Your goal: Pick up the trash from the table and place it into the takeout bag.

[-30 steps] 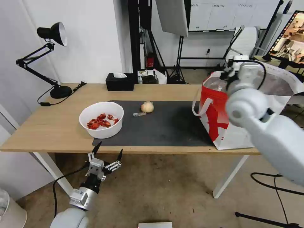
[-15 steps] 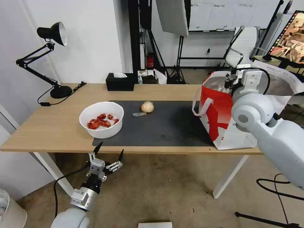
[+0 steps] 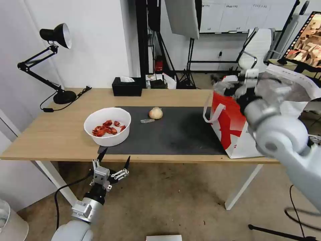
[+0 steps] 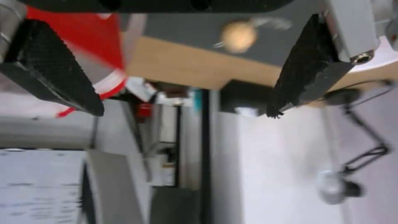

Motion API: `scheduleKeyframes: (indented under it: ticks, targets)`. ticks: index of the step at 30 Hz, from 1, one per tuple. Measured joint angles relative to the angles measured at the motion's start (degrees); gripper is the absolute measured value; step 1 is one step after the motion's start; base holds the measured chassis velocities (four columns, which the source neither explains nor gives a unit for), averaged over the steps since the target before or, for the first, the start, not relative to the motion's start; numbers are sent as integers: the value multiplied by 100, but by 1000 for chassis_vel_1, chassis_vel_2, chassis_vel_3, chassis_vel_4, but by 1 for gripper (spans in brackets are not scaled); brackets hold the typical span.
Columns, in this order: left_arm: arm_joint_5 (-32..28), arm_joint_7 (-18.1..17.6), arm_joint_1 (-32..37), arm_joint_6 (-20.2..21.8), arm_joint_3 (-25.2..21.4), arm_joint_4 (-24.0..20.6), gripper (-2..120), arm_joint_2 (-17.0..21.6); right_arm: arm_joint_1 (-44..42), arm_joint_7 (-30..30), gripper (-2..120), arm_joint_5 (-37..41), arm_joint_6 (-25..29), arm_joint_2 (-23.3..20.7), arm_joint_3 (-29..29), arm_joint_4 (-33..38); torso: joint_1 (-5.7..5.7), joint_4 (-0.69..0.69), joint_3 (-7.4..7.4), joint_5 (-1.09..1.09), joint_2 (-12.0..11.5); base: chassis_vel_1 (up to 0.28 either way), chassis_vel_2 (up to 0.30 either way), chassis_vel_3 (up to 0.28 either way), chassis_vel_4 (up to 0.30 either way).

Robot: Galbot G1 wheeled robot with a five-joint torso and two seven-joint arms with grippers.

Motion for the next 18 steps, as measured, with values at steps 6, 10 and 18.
scheduleKeyframes:
  ticks: [6, 10, 18]
  targets:
    - [93, 14, 209, -115, -91, -92, 100, -209, -1932, -892, 100, -1213, 1084, 451, 418, 154, 0, 0, 0, 1, 0, 0, 0, 0, 0]
    - [171, 22, 329, -176, -140, -116, 100, -325, -3101, -1153, 100, -2234, 1757, 1037, 497, 8, -1, 1, 0, -1, 0, 0, 0, 0, 0]
    - [268, 29, 389, -226, -118, 6, 100, -405, -4357, -1248, 100, -3451, 2347, 1896, 527, -662, -1, 0, 0, 0, 0, 0, 0, 0, 0]
